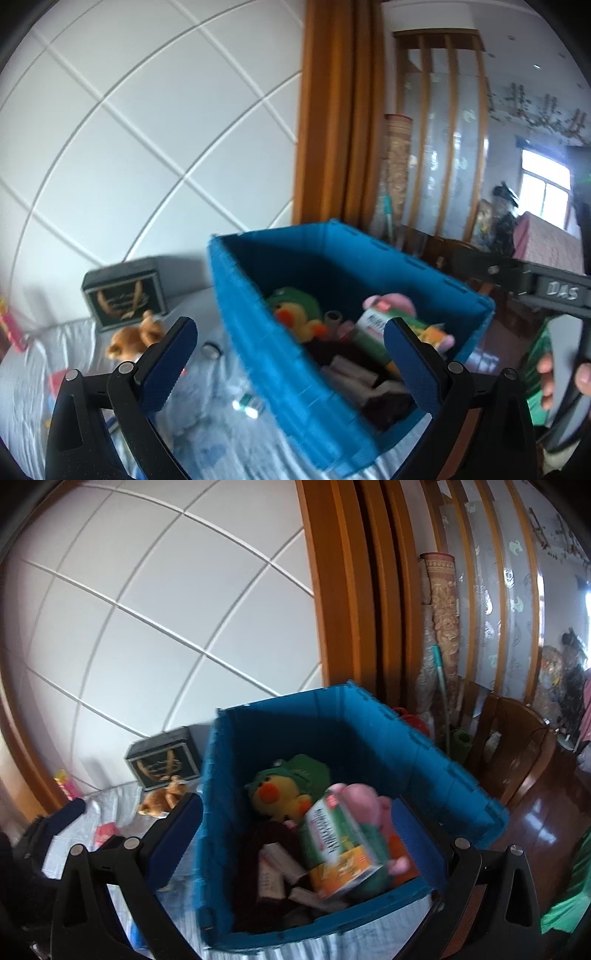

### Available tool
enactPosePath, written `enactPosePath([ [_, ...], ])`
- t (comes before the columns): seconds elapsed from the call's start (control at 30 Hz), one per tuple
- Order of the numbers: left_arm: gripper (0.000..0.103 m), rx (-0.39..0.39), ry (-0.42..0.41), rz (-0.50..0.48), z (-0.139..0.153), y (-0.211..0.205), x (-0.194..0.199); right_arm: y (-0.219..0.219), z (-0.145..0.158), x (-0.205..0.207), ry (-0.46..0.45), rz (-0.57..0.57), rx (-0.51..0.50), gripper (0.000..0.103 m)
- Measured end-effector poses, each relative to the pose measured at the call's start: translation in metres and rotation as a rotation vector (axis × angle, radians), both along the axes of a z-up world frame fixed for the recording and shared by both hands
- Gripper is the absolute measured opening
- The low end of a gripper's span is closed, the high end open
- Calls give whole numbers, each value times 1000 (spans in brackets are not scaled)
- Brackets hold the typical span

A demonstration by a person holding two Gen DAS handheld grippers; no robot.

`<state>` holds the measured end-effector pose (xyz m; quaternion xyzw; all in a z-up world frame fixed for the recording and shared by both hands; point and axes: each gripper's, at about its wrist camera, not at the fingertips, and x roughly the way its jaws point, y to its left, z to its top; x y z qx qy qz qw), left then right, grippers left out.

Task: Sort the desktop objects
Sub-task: 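Withdraw both grippers from the bin back over the table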

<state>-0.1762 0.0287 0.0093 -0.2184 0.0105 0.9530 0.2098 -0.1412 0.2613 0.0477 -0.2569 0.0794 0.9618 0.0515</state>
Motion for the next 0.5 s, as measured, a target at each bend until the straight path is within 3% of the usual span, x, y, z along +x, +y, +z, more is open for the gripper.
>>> enactPosePath([
  [0.27, 102, -9, -48, 168, -48, -87, 22, -59, -21, 25, 26, 59, -61, 103],
  [0.5, 102, -90, -63, 326, -100, -158, 42, -118, -49, 33, 52, 107, -73, 103],
])
